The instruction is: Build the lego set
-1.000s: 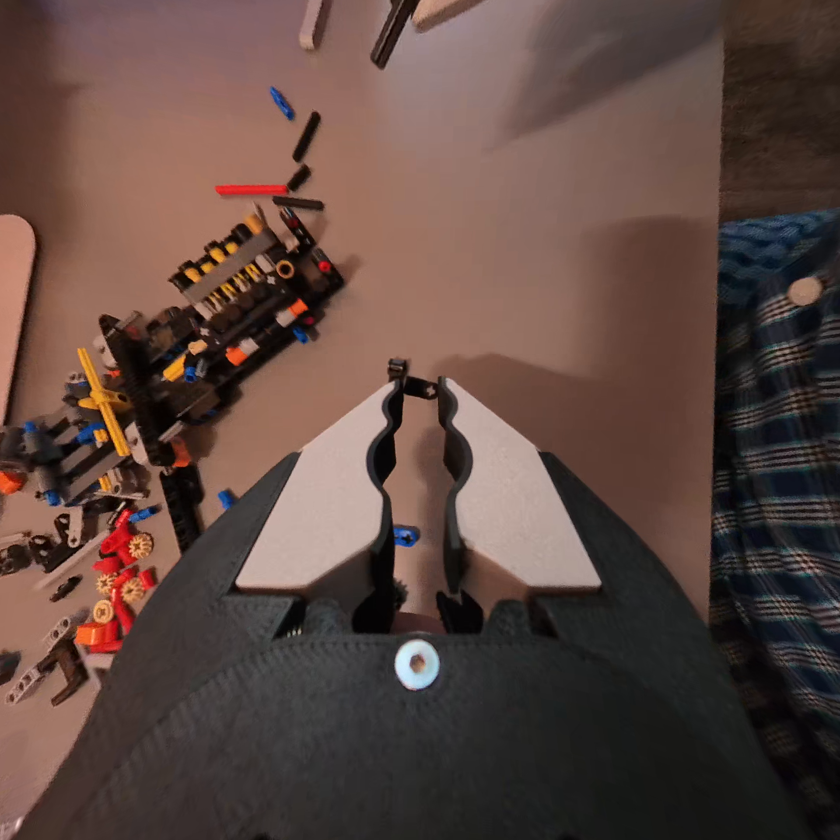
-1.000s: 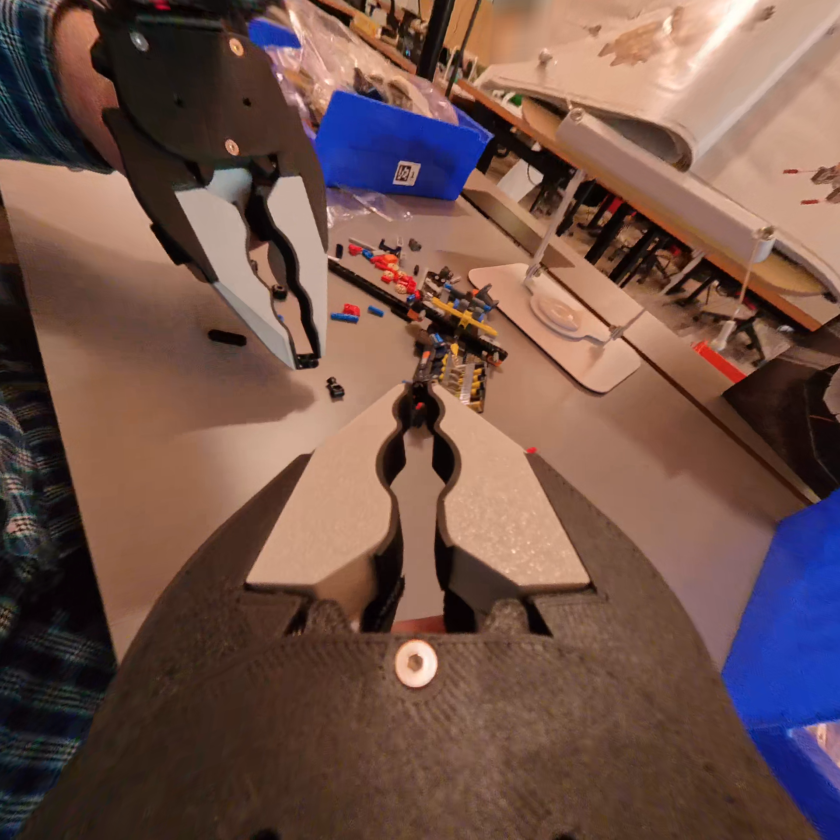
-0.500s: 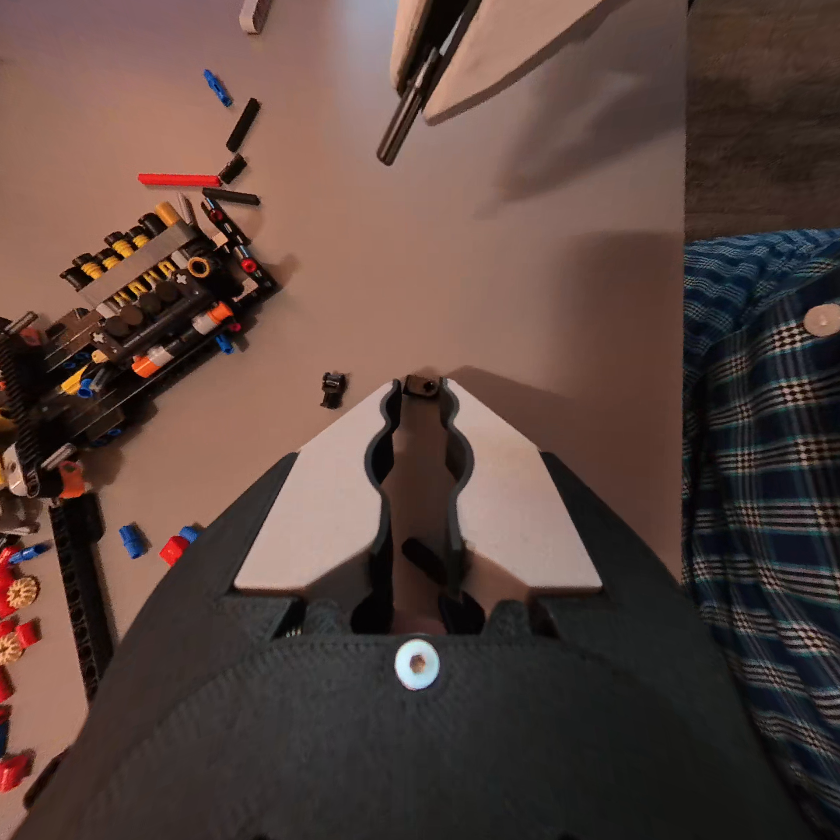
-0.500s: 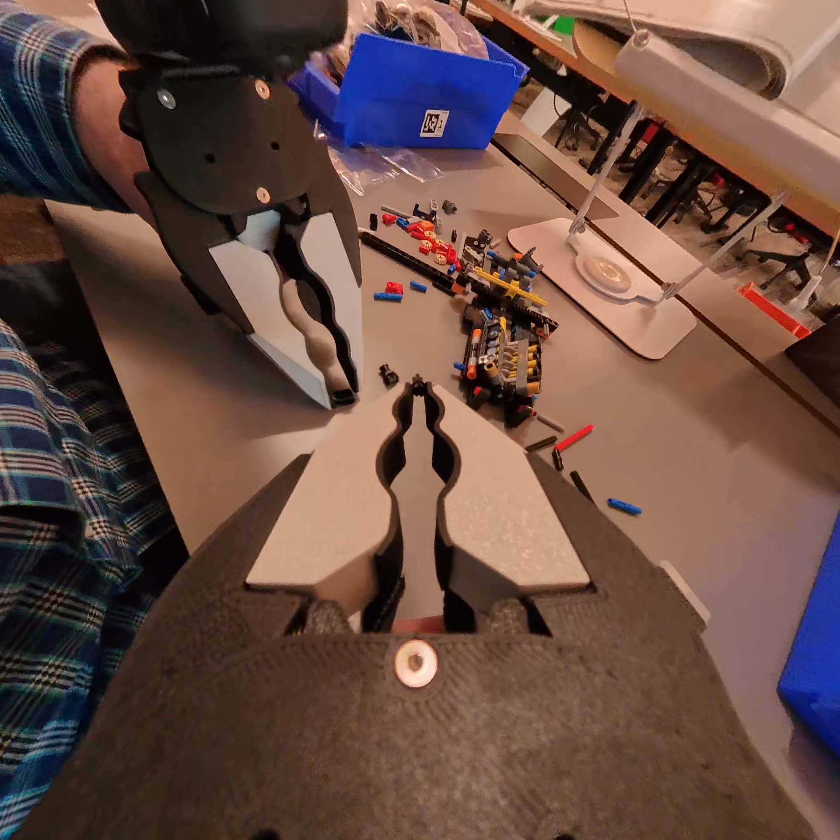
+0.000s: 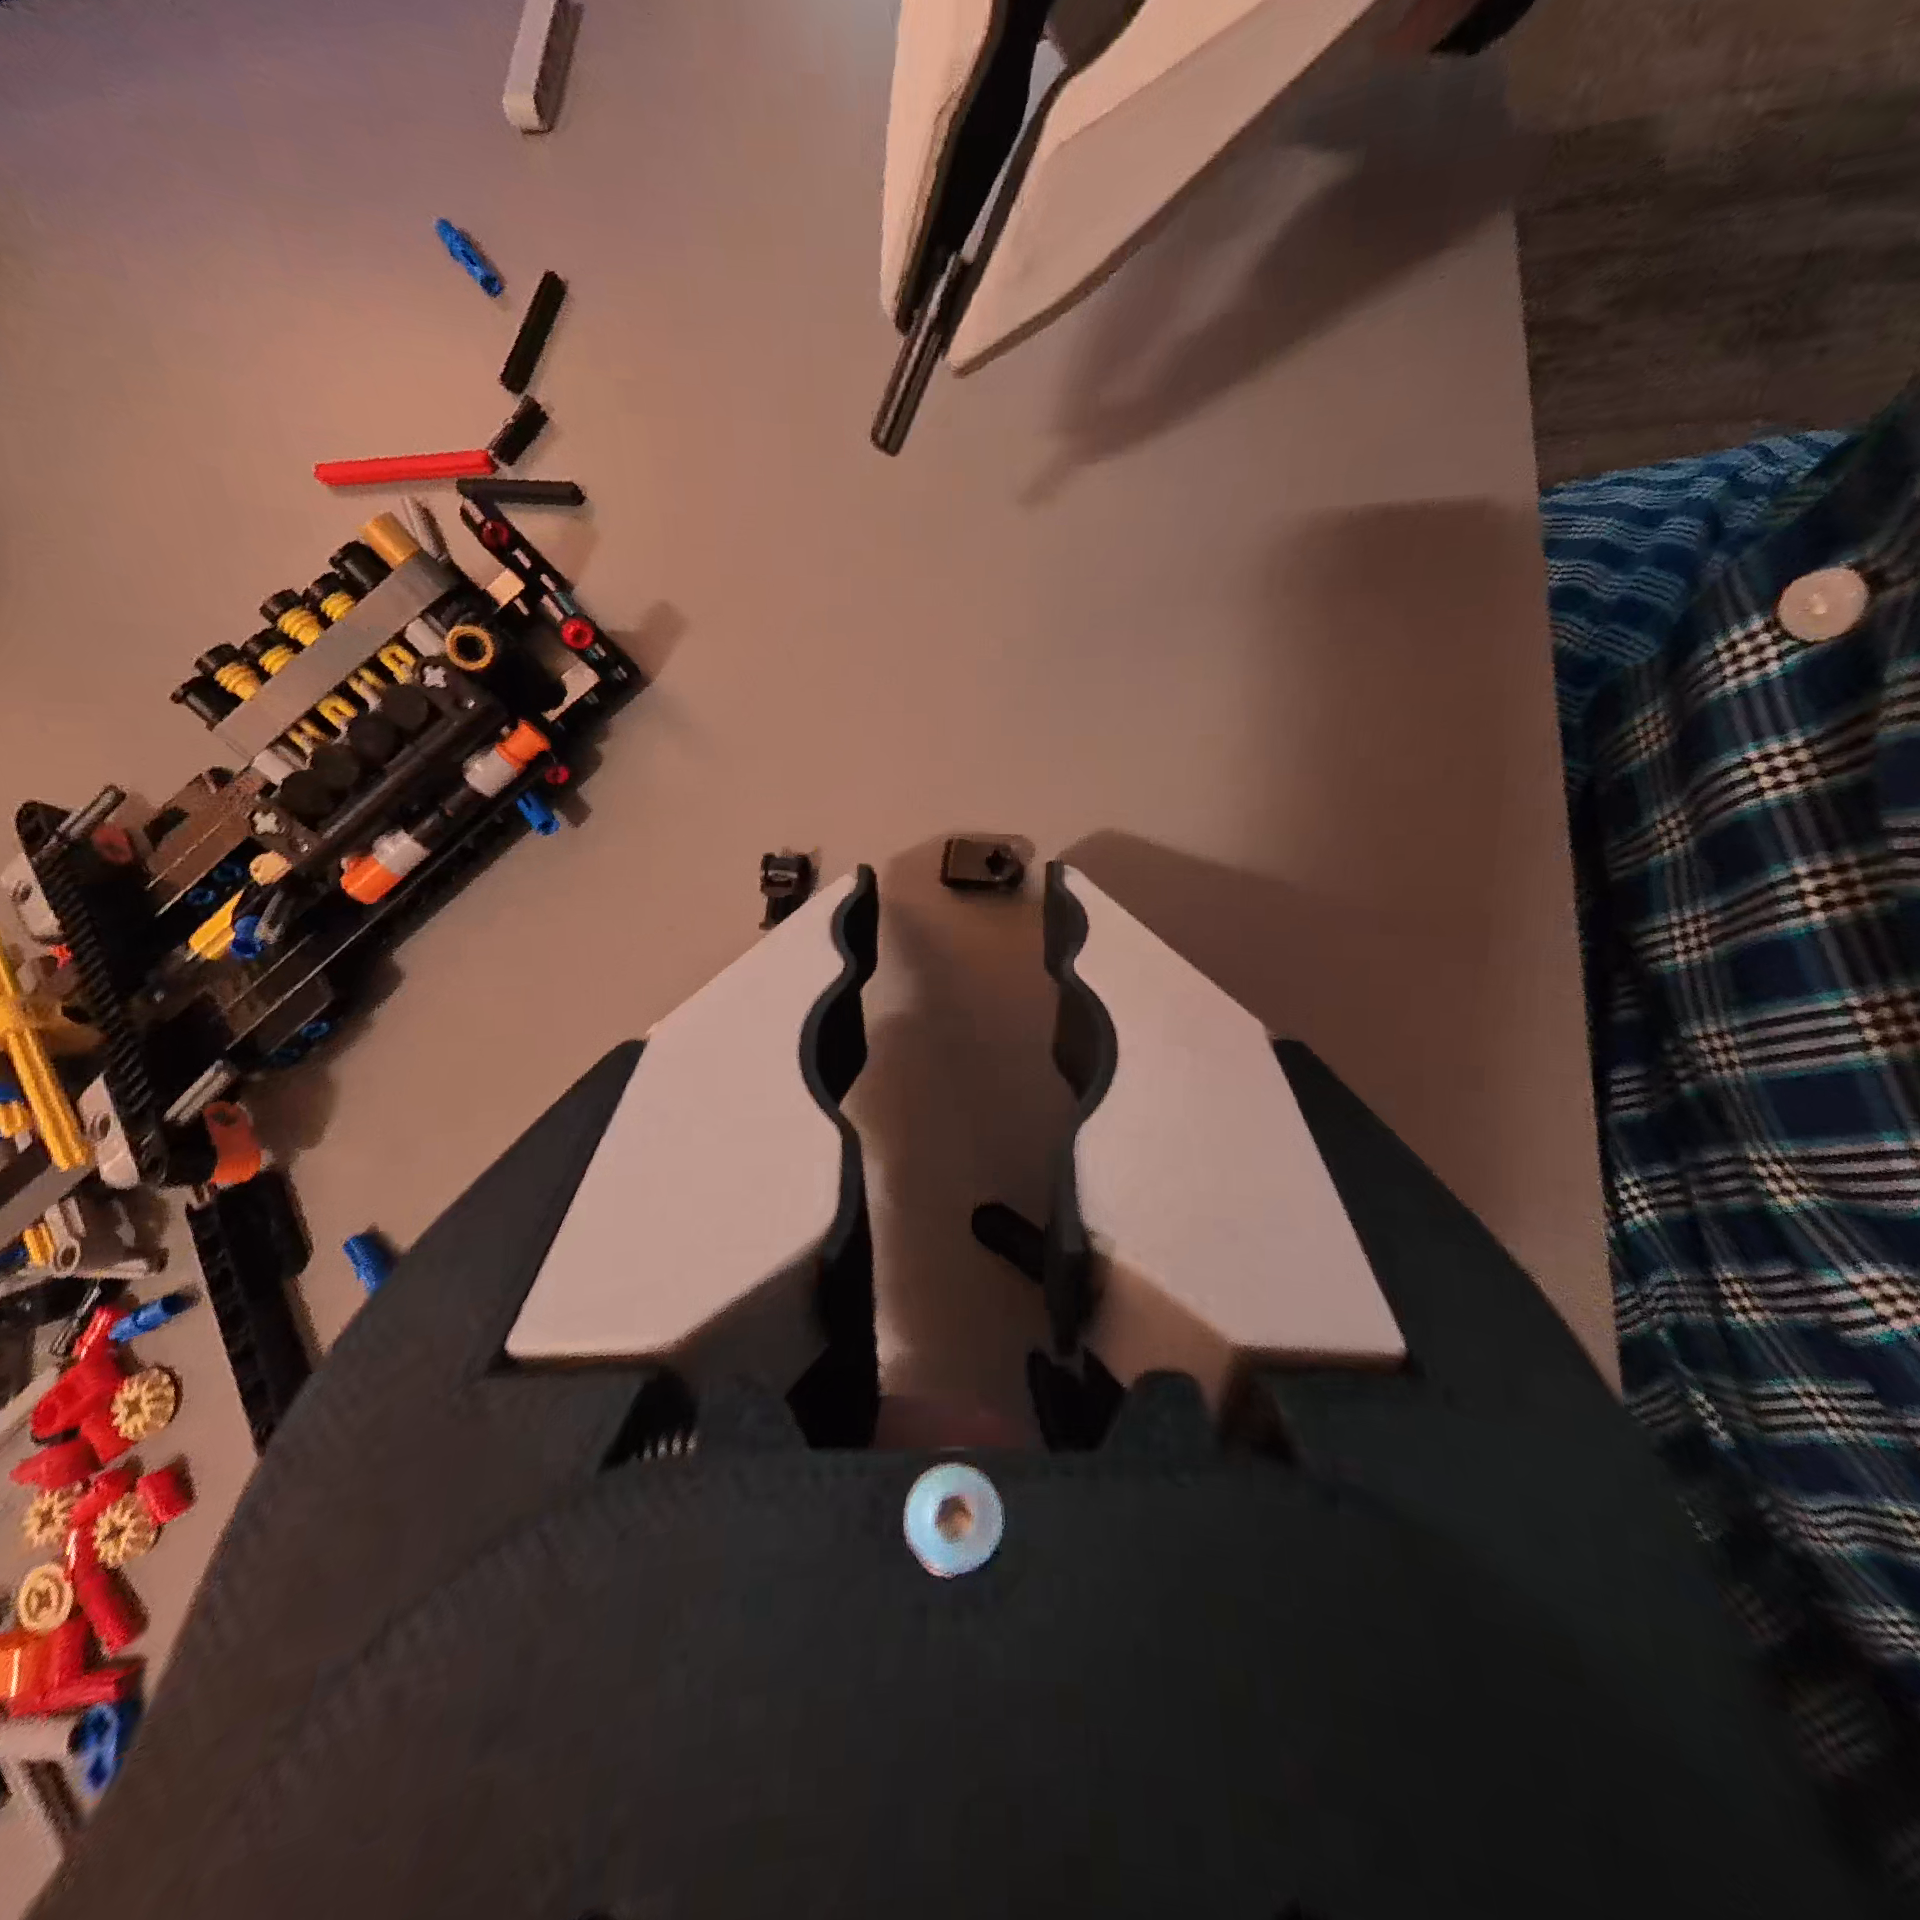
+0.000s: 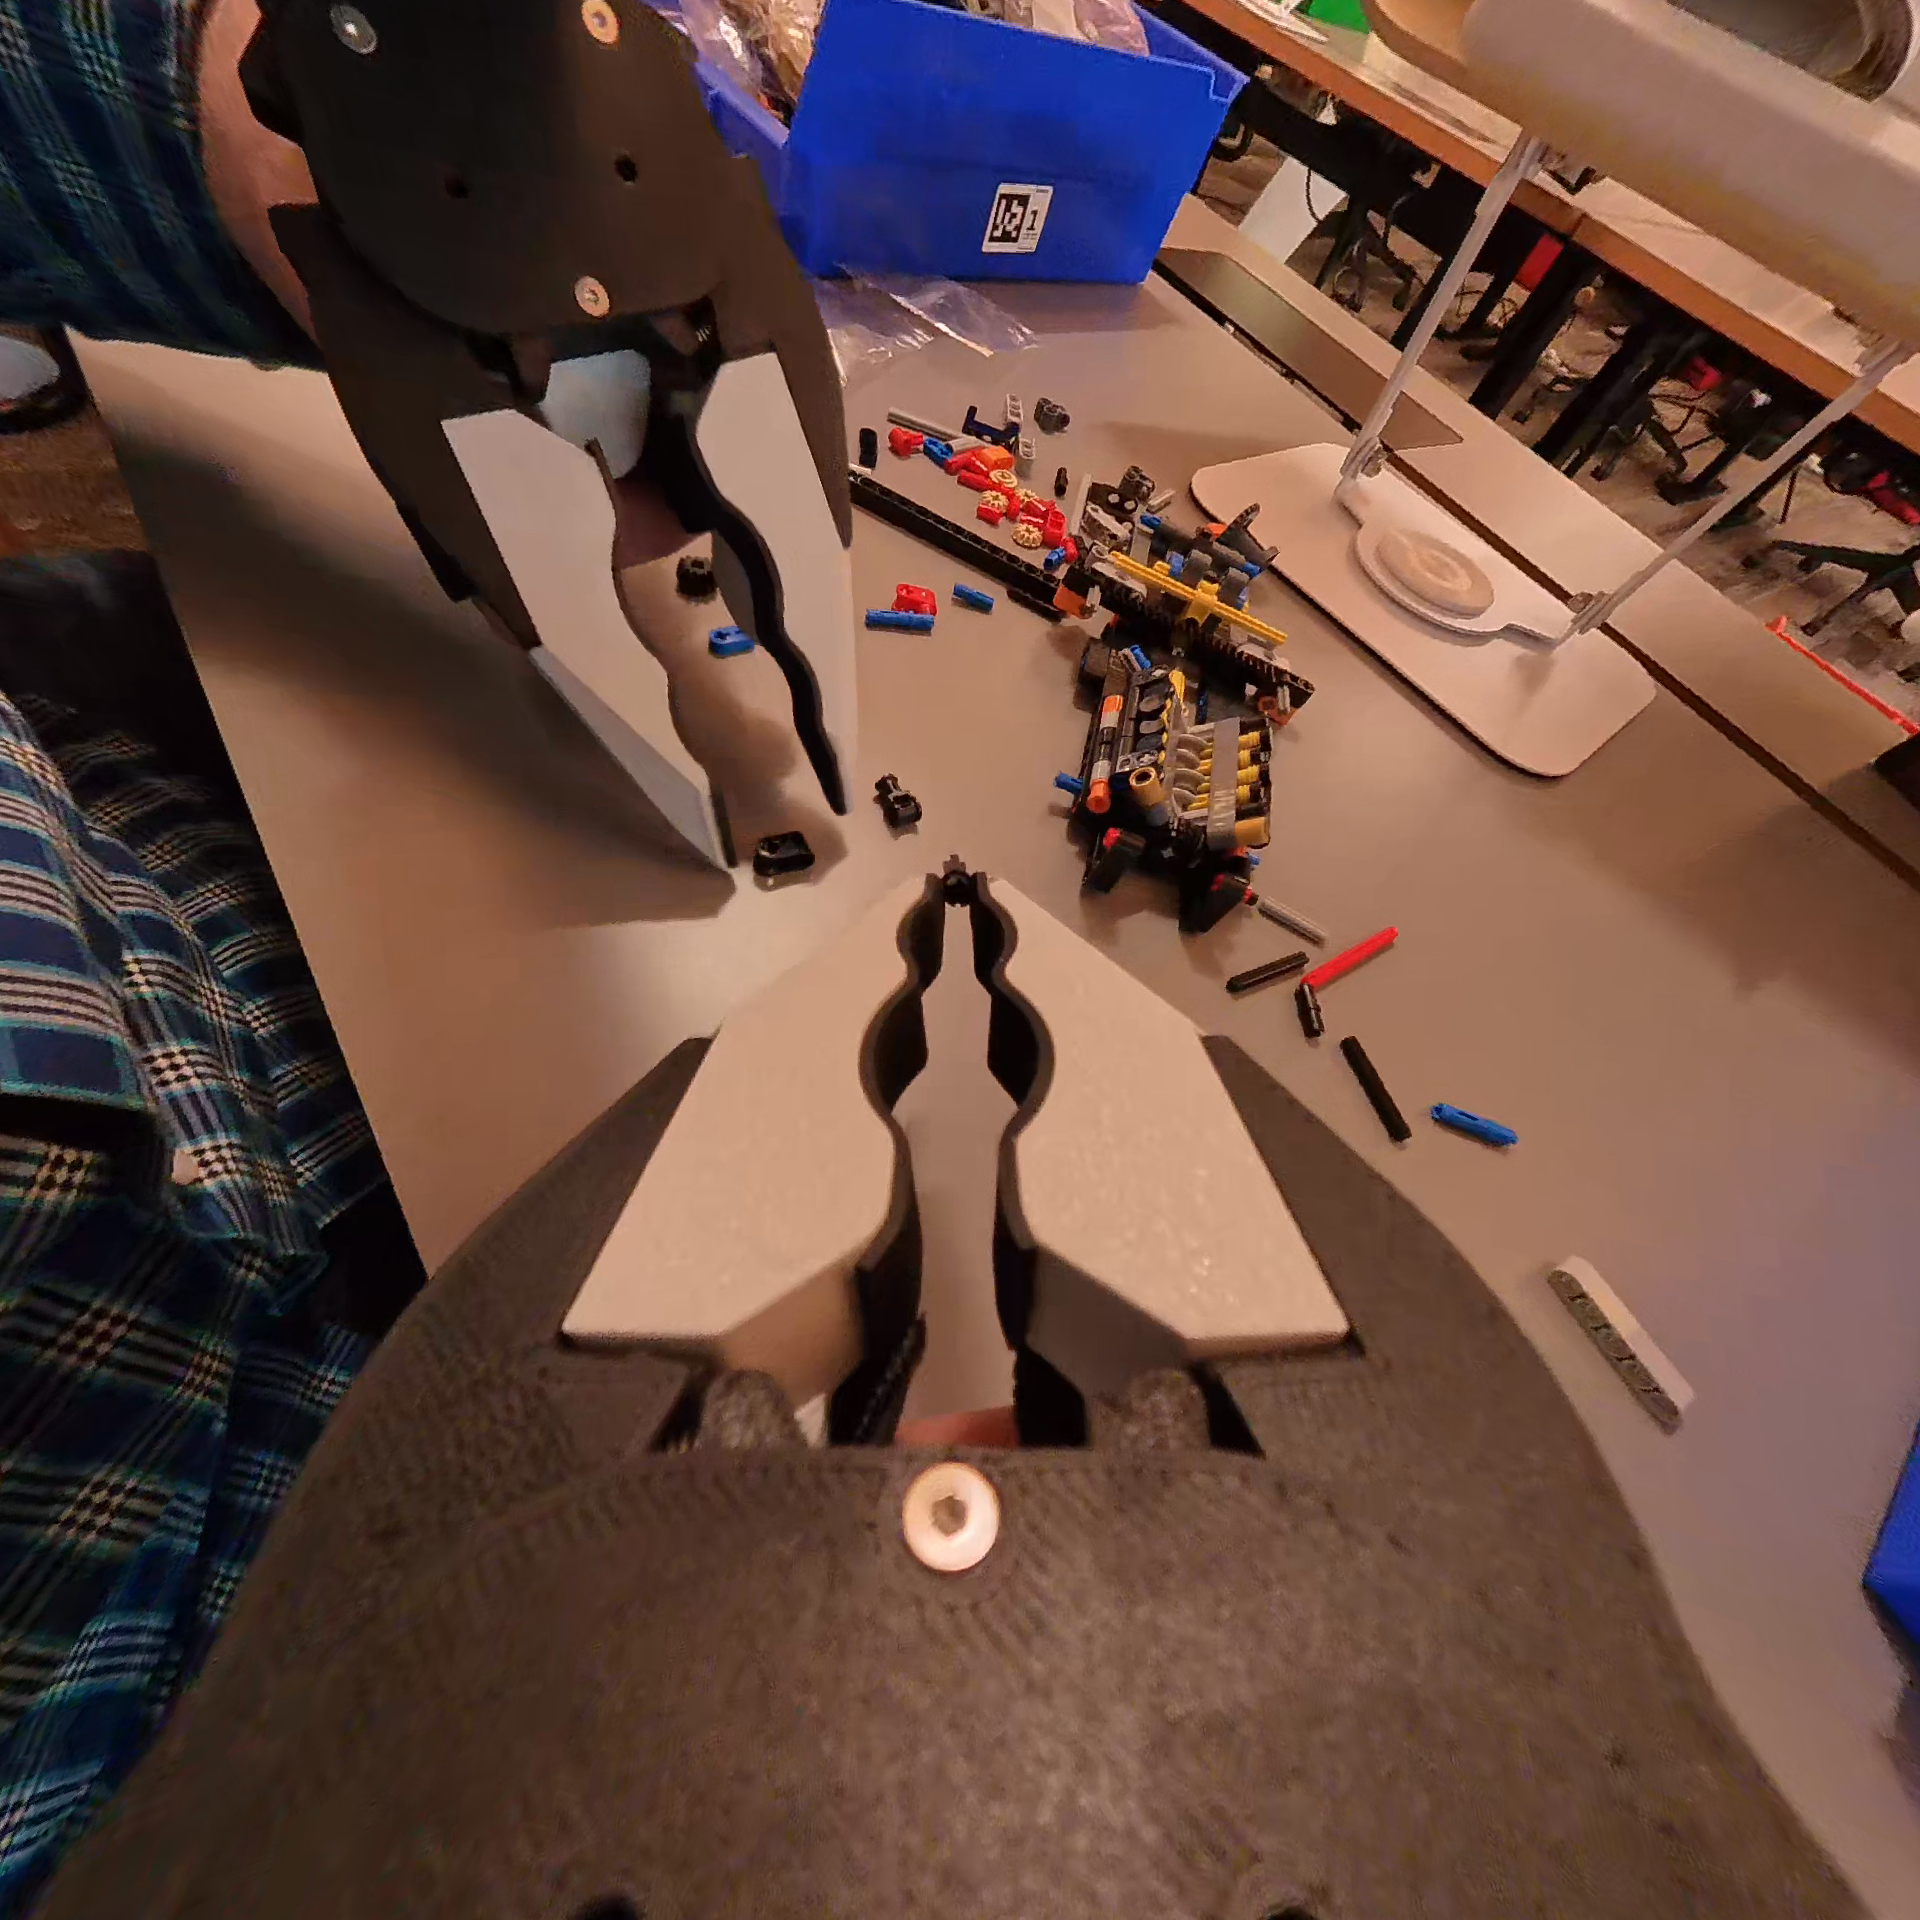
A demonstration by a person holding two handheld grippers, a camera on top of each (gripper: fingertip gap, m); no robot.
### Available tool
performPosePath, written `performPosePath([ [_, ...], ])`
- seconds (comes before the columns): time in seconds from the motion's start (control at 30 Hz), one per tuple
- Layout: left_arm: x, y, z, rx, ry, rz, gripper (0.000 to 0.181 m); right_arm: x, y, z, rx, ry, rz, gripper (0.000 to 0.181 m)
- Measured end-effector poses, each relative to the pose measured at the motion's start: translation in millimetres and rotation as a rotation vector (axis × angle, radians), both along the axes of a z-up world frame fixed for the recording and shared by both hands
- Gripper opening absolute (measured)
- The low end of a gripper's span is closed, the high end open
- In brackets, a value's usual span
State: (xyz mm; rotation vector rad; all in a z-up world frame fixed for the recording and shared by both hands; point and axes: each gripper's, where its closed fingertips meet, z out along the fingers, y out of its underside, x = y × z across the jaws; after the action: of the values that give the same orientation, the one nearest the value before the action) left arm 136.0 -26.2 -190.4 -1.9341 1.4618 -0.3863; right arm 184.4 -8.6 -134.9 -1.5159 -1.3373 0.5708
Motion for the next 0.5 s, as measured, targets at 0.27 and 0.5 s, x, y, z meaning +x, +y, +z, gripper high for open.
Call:
performPosePath([
  [0.27,6.2,-1.6,-3.8,-0.017,0.016,-0.027,0.013,-1.7,-3.7,-4.9,-0.011,-0.009,0.024,0.003],
  [0.5,6.6,2.5,-2.8,0.017,0.021,0.011,0.013,-5.3,-6.5,-7.2,-0.014,-0.015,0.044,0.003],
])
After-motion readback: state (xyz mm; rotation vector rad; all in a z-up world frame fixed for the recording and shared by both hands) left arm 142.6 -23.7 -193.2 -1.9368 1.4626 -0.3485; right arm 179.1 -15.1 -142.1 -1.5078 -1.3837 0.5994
